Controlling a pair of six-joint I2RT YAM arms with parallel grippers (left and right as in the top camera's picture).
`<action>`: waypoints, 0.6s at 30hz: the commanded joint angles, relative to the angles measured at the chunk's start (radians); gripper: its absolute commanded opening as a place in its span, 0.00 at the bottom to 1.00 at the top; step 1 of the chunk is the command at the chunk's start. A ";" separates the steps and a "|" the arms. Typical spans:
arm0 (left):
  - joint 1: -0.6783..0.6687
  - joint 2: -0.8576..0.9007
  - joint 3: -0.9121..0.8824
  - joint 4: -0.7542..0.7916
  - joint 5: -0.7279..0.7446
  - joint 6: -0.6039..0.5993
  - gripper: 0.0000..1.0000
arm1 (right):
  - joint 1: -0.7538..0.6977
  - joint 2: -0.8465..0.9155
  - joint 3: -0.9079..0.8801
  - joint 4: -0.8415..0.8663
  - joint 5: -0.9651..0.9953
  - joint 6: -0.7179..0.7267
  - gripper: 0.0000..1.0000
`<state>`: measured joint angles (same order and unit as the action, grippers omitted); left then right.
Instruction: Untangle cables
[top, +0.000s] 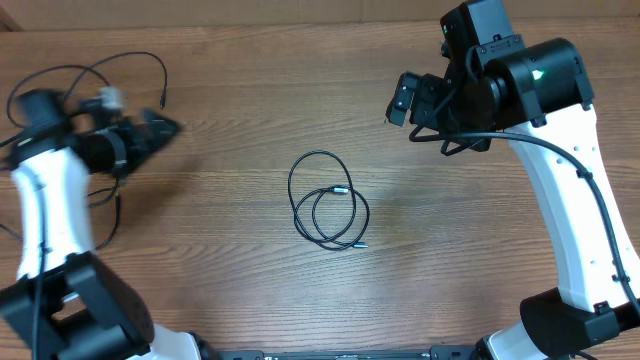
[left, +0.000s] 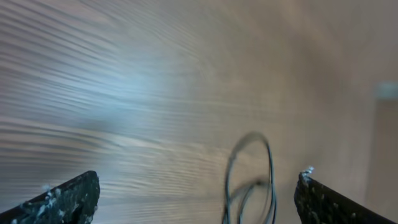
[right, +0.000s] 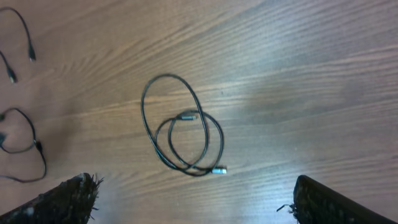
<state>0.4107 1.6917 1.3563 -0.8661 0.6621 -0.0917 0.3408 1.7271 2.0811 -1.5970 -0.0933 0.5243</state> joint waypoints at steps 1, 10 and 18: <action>-0.154 0.005 0.004 -0.029 -0.156 0.066 1.00 | 0.005 0.012 0.013 -0.008 0.004 -0.001 1.00; -0.470 0.005 0.003 -0.138 -0.261 0.114 1.00 | 0.006 0.097 0.008 -0.008 0.005 -0.001 1.00; -0.542 0.005 0.003 -0.198 -0.587 -0.193 1.00 | 0.006 0.167 -0.040 0.109 -0.041 -0.008 0.97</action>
<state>-0.1360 1.6917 1.3563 -1.0554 0.2302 -0.1638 0.3428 1.8820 2.0560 -1.4982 -0.1005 0.5220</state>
